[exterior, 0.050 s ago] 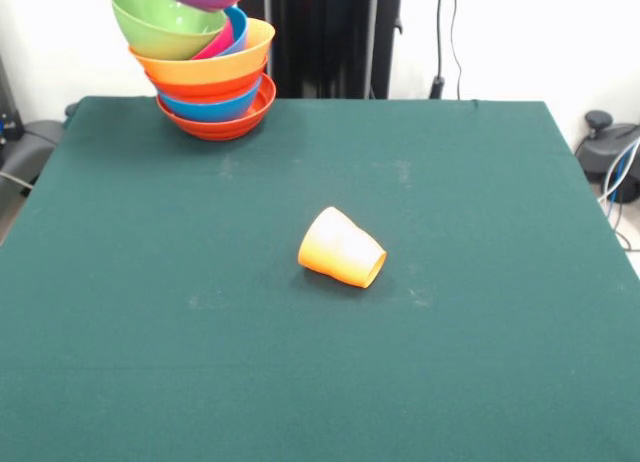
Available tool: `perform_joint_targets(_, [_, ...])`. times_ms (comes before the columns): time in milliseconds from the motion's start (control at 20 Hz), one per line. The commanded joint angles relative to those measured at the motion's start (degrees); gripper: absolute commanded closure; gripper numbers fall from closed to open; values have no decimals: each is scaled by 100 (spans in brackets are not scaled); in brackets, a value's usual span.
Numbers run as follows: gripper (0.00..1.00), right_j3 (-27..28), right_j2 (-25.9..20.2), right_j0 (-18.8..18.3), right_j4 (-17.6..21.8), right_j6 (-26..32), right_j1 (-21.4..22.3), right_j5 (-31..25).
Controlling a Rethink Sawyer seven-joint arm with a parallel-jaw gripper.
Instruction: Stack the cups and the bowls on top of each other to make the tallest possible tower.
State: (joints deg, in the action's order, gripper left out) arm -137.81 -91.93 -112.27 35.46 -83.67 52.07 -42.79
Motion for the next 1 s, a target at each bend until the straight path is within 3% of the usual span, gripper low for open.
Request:
perform_joint_targets(50, [100, 257, 431, 319, 423, 1741, -379, -704])
perform_joint_targets(500, [100, 251, 444, 283, 526, 1756, -444, -719])
perform_joint_targets(1000, [100, 156, 587, -2, 721, 1878, -582, -644])
